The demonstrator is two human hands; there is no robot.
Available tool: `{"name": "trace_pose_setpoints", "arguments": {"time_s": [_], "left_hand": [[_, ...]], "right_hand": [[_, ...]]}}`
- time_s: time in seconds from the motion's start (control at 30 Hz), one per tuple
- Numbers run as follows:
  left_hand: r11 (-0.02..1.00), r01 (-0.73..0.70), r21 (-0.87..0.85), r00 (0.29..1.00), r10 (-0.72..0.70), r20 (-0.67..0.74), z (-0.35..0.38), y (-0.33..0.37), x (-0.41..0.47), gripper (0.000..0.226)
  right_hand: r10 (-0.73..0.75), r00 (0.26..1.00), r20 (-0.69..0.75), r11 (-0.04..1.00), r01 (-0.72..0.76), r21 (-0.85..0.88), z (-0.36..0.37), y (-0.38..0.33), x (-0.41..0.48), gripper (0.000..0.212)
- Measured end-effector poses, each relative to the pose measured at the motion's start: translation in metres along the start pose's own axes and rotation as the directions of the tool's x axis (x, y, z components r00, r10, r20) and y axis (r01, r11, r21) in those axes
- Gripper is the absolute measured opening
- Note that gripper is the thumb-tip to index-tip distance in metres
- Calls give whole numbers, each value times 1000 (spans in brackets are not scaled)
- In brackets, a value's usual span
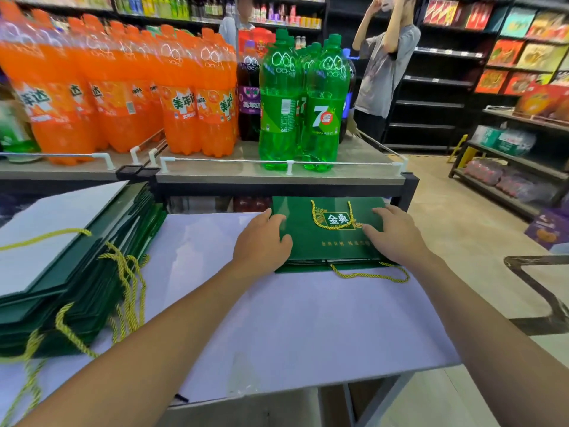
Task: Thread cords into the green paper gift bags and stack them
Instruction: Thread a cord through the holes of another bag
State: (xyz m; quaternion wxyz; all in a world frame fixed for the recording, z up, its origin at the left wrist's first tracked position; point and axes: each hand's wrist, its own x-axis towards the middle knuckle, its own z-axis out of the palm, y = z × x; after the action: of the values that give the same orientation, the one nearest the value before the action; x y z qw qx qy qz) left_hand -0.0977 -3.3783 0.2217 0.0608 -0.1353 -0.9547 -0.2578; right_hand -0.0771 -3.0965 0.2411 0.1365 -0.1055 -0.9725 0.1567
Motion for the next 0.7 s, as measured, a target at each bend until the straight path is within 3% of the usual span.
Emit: {"name": "trace_pose_setpoints", "arguments": {"time_s": [0.3,0.47,0.57,0.7], "left_hand": [[944,-217,250,953,260,-154,-98,-10,-91,43],[899,-217,381,931,307,-195,-164,-36,-143,46],[902,-62,427,975,145,-165,-200,-74,-157,57],[880,198,431,974,-224,11,-229,-122,-166,99]], "right_hand": [[-327,945,32,945,326,20,40,-97,-65,58],[-360,931,55,932,361,-16,73,-135,-91,62],[-328,942,66,942,331,-46,85,-141,-104,57],[-331,942,52,940,334,-64,90,-138,-106,53]]}}
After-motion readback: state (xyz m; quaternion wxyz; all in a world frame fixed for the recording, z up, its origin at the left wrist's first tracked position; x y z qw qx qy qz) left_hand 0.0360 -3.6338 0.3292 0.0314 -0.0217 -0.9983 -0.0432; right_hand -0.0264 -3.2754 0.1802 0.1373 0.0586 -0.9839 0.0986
